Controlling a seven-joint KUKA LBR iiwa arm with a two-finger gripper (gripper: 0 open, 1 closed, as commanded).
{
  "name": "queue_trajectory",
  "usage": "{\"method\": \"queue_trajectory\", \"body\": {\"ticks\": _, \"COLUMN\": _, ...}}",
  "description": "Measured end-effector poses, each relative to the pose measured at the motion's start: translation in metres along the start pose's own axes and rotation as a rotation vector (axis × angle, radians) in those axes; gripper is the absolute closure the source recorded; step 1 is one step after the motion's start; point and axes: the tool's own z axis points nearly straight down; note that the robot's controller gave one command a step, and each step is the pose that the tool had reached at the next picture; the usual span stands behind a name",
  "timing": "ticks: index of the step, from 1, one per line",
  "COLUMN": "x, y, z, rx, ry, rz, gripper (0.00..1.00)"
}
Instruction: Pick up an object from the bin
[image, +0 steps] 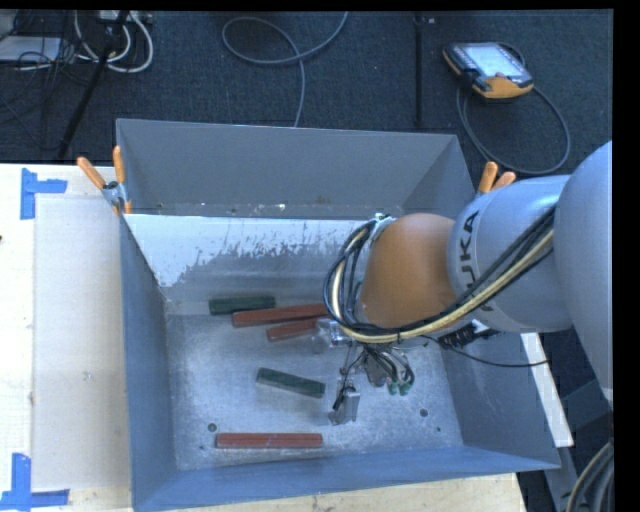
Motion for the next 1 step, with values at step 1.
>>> {"method": "queue_trajectory", "body": {"ticks": 1, "x": 0.0067, "y": 0.0010, "z": 0.0111, "rx": 0.000, "ry": 0.004, "rz": -0.063, "gripper": 0.00}}
